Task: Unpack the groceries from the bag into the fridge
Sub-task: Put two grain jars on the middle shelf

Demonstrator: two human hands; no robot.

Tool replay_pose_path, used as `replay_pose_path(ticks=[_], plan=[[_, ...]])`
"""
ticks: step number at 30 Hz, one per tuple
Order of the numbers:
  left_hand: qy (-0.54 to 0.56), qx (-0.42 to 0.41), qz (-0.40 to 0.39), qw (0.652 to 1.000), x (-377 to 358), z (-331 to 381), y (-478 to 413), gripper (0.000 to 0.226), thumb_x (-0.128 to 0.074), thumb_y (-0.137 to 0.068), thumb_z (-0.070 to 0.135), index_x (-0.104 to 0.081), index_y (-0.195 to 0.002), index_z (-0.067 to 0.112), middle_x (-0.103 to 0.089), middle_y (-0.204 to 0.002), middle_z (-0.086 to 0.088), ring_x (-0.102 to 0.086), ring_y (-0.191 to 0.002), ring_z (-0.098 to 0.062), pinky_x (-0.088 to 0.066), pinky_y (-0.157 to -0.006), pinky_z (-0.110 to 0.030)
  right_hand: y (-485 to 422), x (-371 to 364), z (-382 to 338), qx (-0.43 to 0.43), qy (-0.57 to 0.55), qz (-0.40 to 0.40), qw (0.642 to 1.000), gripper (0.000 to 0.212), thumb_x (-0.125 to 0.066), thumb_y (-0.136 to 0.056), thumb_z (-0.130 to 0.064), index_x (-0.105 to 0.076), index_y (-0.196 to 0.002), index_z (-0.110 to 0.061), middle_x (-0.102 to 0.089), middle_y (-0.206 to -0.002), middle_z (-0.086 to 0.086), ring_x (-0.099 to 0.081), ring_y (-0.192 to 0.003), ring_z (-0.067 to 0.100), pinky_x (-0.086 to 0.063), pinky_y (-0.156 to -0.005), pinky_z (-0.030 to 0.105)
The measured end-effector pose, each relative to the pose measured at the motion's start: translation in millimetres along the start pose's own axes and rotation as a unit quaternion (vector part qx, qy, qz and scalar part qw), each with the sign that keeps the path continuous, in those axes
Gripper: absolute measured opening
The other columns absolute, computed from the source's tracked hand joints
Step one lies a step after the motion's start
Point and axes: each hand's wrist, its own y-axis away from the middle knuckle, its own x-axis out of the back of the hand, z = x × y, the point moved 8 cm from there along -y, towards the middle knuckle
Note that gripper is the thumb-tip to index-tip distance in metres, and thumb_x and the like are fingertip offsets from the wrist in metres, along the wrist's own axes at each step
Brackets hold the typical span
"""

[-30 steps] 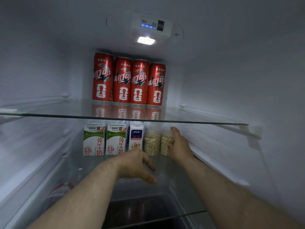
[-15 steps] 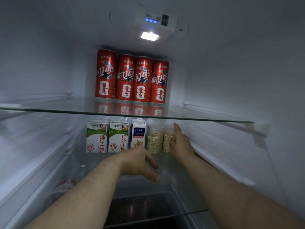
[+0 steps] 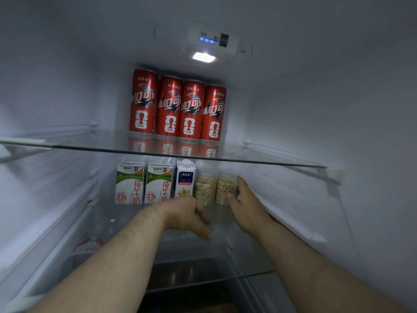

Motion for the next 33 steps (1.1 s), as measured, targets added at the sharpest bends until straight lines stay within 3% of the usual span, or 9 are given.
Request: replay_pose_path(ticks=[4, 7, 10, 16, 19, 24, 33], plan=[[-0.002, 0.011, -0.013, 1.000, 1.4, 7.9, 10.1, 0.049, -0.079, -0.075, 0.047, -0.066, -0.119, 0.030, -0.054, -0.133, 0.011, -0.047, -0.122, -0.010, -0.035, -0.100, -0.028, 26.5, 10.4, -15.9, 0.030, 0.086, -0.052, 0.995, 0.056, -0.048, -0.098, -0.032, -0.029, -0.150, -0.032, -0.045, -0.149, -0.003, -0.044, -0.135, 0.018, -0.036, -0.113, 0.040], [-0.027, 0.024, -0.030, 0.999, 1.0, 14.7, 18.2, 0.053, -0.076, -0.079, 0.046, -0.062, -0.127, 0.028, -0.055, -0.136, 0.007, -0.048, -0.125, -0.015, -0.037, -0.106, -0.033, 47.7, 14.8, -17.0, 0.017, 0.202, -0.086, 0.975, 0.051, -0.052, -0.093, -0.031, -0.044, -0.143, -0.023, -0.055, -0.139, 0.008, -0.053, -0.123, 0.027, -0.044, -0.103, 0.039], [-0.080, 0.052, -0.033, 0.995, 6.3, 17.8, 26.4, 0.059, -0.069, -0.086, 0.045, -0.052, -0.139, 0.025, -0.048, -0.144, 0.003, -0.045, -0.132, -0.018, -0.037, -0.109, -0.035, 59.3, 19.3, -18.0, -0.007, 0.229, -0.099, 0.968, 0.042, -0.050, -0.093, -0.034, -0.059, -0.130, -0.016, -0.060, -0.132, 0.008, -0.057, -0.118, 0.026, -0.047, -0.097, 0.035], [-0.095, 0.068, 0.076, 0.990, 8.0, 34.9, 76.3, 0.053, -0.061, -0.091, 0.044, -0.050, -0.138, 0.023, -0.053, -0.140, 0.001, -0.051, -0.125, -0.018, -0.043, -0.101, -0.034, 88.5, 18.3, -35.7, -0.024, 0.215, -0.104, 0.971, 0.039, -0.051, -0.092, -0.032, -0.062, -0.126, -0.015, -0.061, -0.131, 0.008, -0.057, -0.115, 0.025, -0.048, -0.094, 0.030], [-0.053, 0.064, 0.147, 0.986, 2.0, 38.7, 115.2, 0.045, -0.065, -0.090, 0.038, -0.057, -0.132, 0.023, -0.059, -0.132, 0.003, -0.056, -0.116, -0.013, -0.046, -0.097, -0.031, 113.0, 20.7, -48.9, -0.018, 0.179, -0.106, 0.978, 0.037, -0.051, -0.093, -0.031, -0.061, -0.122, -0.010, -0.061, -0.125, 0.007, -0.058, -0.112, 0.024, -0.047, -0.093, 0.030], [0.041, 0.067, 0.230, 0.970, -9.1, 39.4, 175.4, 0.043, -0.069, -0.087, 0.037, -0.061, -0.127, 0.026, -0.061, -0.123, 0.010, -0.057, -0.113, -0.007, -0.047, -0.098, -0.030, 152.0, 42.1, -71.5, 0.015, 0.139, -0.095, 0.986, 0.038, -0.055, -0.092, -0.034, -0.057, -0.127, -0.017, -0.058, -0.129, 0.004, -0.055, -0.118, 0.022, -0.042, -0.095, 0.027], [-0.032, 0.136, 0.274, 0.952, -46.6, 70.6, 247.0, 0.043, -0.061, -0.091, 0.043, -0.056, -0.132, 0.033, -0.055, -0.136, 0.012, -0.051, -0.122, -0.009, -0.042, -0.100, -0.028, 216.3, 66.3, -92.1, 0.077, 0.161, -0.091, 0.980, 0.045, -0.056, -0.094, -0.027, -0.046, -0.138, -0.027, -0.052, -0.137, -0.002, -0.053, -0.119, 0.018, -0.046, -0.098, 0.028]])
